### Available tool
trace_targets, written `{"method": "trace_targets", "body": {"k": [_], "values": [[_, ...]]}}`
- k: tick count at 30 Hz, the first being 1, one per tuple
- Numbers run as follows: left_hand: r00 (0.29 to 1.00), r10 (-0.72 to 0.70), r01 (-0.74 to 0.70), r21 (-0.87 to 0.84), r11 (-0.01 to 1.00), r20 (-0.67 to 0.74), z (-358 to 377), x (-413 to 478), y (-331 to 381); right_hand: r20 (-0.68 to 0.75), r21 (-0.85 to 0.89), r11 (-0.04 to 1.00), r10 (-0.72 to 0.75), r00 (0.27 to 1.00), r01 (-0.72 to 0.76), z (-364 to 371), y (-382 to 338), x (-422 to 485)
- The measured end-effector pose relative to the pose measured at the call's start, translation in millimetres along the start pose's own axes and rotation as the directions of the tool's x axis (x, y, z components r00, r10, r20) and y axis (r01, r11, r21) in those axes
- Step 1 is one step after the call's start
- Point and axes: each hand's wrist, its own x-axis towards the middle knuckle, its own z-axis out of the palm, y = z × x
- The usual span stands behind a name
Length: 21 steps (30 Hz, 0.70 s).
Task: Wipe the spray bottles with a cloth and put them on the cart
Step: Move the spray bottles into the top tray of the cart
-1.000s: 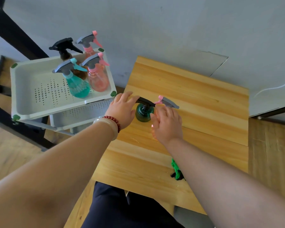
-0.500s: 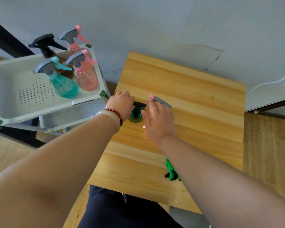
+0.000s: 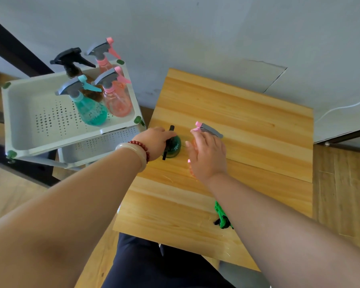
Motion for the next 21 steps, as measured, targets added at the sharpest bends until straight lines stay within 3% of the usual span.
{"method": "trace_targets", "body": {"k": [4, 11, 16, 21], "values": [[0.987, 0.148, -0.12, 0.351, 0.929, -0.054, -3, 5, -9, -0.003, -0.016, 1.0, -0.001, 1.0, 0.001, -1, -2, -4], [0.948, 0.318, -0.257, 0.601, 0.756, 0.006, -7, 13, -5, -0.006, -0.039, 0.999, 0.006, 1.0, -0.006, 0, -5, -8], [0.983, 0.179, -0.173, 0.463, 0.869, 0.032, -8, -2, -9, -0.031, 0.009, 1.0, -0.008, 0.999, 0.008, 0, -16, -8], [0.994, 0.074, -0.05, 0.269, 0.962, -0.077, -7, -24, -24, -0.049, 0.027, 0.999, -0.025, 0.998, 0.026, 0, -30, -9]]}}
